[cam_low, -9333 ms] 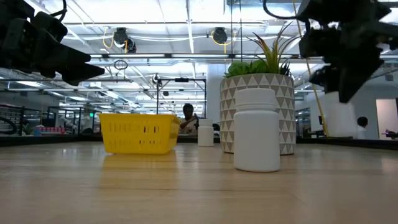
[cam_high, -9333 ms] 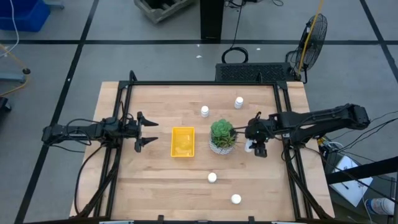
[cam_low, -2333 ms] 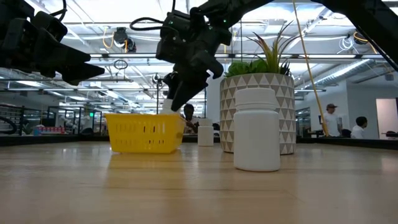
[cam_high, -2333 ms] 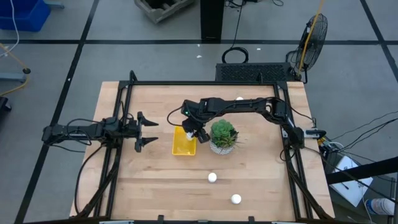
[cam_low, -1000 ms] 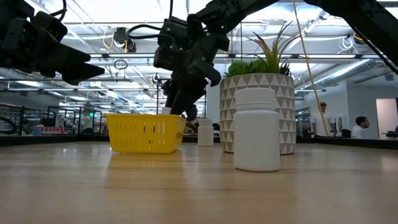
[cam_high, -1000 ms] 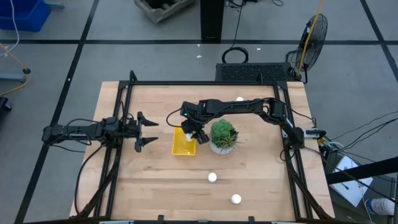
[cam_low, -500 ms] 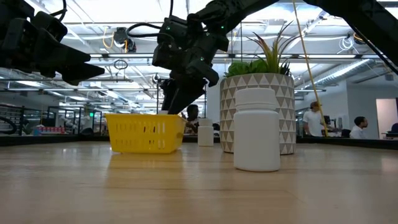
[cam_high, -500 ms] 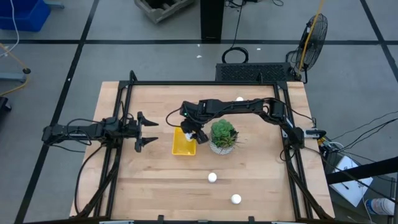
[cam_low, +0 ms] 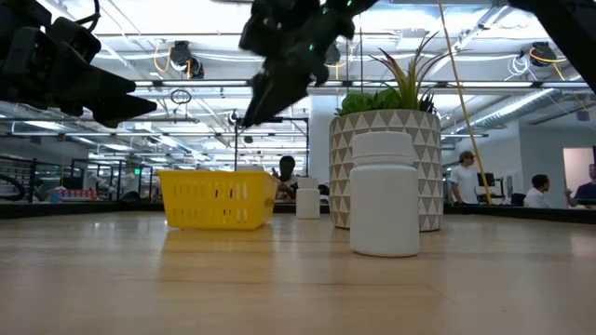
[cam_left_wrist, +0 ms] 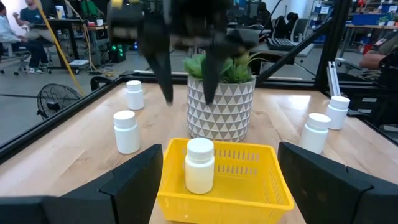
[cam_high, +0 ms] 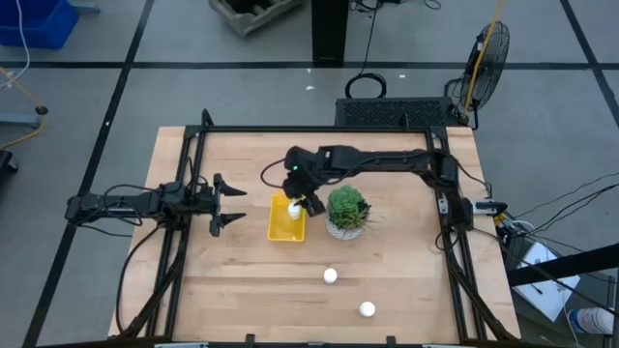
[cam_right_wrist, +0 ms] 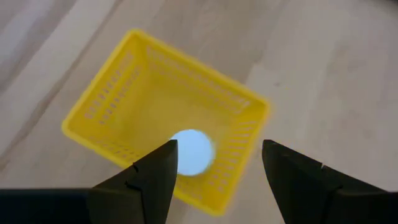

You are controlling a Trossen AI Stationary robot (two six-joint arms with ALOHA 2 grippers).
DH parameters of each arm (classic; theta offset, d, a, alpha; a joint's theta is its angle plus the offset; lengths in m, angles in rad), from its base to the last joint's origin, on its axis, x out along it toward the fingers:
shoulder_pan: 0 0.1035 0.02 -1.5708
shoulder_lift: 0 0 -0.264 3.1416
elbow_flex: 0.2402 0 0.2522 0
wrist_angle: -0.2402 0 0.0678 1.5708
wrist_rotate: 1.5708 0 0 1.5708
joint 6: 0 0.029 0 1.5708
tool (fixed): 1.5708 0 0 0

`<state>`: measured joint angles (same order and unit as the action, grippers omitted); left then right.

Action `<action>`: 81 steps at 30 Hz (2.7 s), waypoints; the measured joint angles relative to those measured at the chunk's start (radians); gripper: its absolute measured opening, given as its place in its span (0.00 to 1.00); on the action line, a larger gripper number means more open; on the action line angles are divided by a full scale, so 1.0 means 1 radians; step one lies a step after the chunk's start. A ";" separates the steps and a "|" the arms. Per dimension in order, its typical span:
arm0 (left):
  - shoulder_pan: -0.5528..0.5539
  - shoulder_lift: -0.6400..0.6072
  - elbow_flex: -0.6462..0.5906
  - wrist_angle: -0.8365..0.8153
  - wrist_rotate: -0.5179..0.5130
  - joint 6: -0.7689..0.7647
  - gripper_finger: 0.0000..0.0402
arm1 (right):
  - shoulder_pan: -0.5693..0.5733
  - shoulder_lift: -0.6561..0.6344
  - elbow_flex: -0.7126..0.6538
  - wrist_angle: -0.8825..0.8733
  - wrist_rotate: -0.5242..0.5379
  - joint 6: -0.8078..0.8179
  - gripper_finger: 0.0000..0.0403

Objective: Pick and place pill bottles into a basket
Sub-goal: Put the white medicine bottle into the yellow basket

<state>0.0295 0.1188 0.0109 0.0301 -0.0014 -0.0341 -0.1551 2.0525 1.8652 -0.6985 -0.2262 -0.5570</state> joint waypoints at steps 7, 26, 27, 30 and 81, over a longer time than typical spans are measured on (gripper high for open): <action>0.000 0.000 0.000 0.000 0.000 0.000 0.81 | -0.012 -0.150 0.000 -0.123 0.029 0.061 0.57; 0.000 0.000 0.000 0.001 -0.003 0.000 0.81 | -0.023 -0.552 -0.019 -0.373 0.330 0.204 0.54; 0.000 0.000 0.000 0.000 -0.004 0.000 0.81 | -0.023 -0.573 -0.041 -0.373 0.330 0.203 0.54; 0.000 0.000 0.000 0.000 -0.004 0.000 0.81 | -0.031 -0.636 -0.134 -0.363 0.331 0.178 0.54; 0.000 0.000 0.000 0.005 -0.008 0.029 0.81 | -0.414 -1.329 -1.775 1.039 0.328 0.672 0.60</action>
<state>0.0295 0.1184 0.0109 0.0346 -0.0093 -0.0051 -0.5694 0.7237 0.0903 0.3403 0.1017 0.1150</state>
